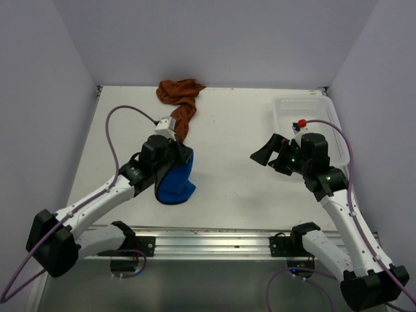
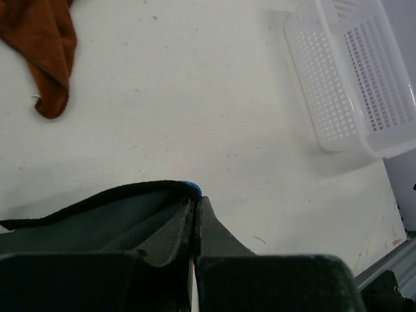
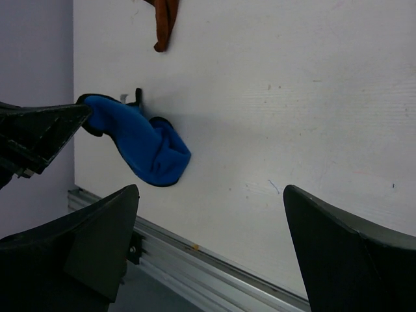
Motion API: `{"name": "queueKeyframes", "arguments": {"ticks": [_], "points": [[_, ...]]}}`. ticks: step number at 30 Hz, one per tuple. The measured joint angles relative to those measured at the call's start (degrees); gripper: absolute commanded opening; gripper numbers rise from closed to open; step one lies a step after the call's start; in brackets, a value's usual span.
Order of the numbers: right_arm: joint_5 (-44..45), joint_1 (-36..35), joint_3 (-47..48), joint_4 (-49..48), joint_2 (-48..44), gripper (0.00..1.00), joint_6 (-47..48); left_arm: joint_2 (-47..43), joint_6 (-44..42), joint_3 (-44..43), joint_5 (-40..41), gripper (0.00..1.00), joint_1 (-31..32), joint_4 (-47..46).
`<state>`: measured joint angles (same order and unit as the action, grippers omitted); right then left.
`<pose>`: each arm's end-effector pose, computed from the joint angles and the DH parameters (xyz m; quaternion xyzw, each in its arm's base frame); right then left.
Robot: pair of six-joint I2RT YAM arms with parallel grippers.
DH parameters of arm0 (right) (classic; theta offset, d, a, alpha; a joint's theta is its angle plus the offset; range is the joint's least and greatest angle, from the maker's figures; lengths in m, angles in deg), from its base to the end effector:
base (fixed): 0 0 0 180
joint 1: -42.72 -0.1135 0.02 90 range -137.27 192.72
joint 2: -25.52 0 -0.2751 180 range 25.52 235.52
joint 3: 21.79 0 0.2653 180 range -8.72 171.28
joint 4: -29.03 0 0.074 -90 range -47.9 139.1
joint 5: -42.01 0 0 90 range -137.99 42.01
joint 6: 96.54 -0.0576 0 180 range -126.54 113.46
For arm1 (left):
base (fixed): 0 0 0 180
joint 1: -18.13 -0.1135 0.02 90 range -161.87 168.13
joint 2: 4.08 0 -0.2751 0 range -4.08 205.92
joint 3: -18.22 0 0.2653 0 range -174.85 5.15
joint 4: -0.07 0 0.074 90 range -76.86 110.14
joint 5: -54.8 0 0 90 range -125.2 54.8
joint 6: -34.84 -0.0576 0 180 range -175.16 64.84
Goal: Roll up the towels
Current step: Move the towel to the center of the board, then flatten the towel
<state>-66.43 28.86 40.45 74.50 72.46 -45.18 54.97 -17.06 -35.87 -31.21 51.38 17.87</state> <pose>0.1891 0.0654 0.3199 0.1055 0.8528 0.3423 0.3801 0.2230 -0.1414 0.2756 -0.0545 0.8307 -0.2992 0.4664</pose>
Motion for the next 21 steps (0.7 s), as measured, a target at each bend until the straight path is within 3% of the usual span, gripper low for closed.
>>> {"name": "queueKeyframes", "arguments": {"ticks": [5,6,7,9,12,16,21], "points": [[2.4,-0.1,0.0,0.0,4.0,0.94,0.0,14.4,-0.3,-6.5,1.4,0.0,6.6,-7.1],[2.7,-0.1,0.0,-0.1,4.4,0.94,0.0,17.1,-0.3,-7.6,1.2,0.28,7.4,-8.9],[3.1,-0.1,0.0,-0.1,4.6,0.93,0.0,18.9,-0.5,-8.3,1.0,0.45,7.9,-10.2],[4.0,-0.1,0.0,-0.2,5.1,0.93,0.0,23.2,-1.0,-10.1,0.0,0.69,9.0,-12.2],[5.3,-0.1,0.0,-0.6,6.1,0.91,-0.3,27.4,-1.4,-12.0,-0.8,0.82,10.1,-13.0],[6.0,-0.1,0.0,-2.0,8.5,0.81,-1.1,26.5,-2.7,-12.0,-0.1,0.87,10.6,-11.9],[5.9,-0.9,0.1,-5.4,14.0,0.78,-1.7,21.0,-4.9,-12.9,1.5,0.88,8.3,-8.2]]}}
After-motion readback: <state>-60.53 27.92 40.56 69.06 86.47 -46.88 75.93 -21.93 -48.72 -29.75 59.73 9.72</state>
